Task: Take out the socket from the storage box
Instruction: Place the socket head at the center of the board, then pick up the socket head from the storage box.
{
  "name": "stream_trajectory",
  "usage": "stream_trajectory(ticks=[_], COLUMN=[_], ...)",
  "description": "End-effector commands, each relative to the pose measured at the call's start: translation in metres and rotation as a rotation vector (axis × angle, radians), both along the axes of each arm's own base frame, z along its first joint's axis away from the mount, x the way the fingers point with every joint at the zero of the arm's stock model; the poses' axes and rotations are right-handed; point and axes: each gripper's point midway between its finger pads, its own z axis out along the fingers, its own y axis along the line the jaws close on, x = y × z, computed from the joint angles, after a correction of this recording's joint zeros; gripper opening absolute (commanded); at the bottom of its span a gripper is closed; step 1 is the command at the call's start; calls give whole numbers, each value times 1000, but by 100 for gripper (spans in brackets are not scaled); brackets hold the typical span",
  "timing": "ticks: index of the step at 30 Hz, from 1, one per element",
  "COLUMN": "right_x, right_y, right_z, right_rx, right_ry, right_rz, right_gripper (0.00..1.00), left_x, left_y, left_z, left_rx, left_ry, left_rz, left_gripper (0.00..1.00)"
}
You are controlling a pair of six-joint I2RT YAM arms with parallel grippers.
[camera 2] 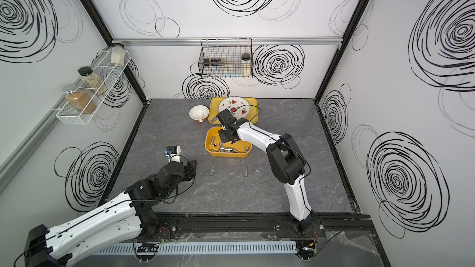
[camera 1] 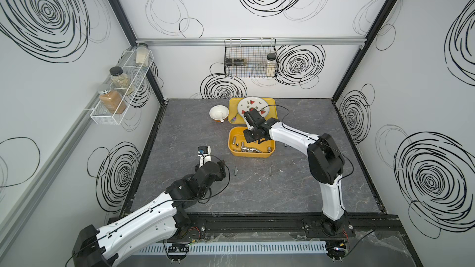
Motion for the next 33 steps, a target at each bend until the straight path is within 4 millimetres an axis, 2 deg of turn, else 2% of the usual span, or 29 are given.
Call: stream_trajectory(ticks=[1,6,12,17,20,26,33], right_x=[2,13,22,34,37,40,42], right_y=[-8,-15,-20,-35,-34,-32,-38], right_z=[-17,-30,-32,-39,-37,-33,-48], right_rx=[-127,-190,-184,-195,-155,-146,-154], right_ry=[37,17,5,16,17,8,41], right_rz=[57,72,77,40,42,47,39], right_gripper=[36,36,36,35,29,29,28], left_x=[3,2,3,3,3,4,4], left_y=[8,16,19,18,18,19,17], left_z=[3,0,4,1,1,-2,-3], left_rx=[16,31,32,30,32,46,46], left_ry=[-44,-62,-93,-96,-100,-95,-92], left_rz=[35,59,66,54,56,62,55], left_gripper=[73,73,73,73,73,74,74])
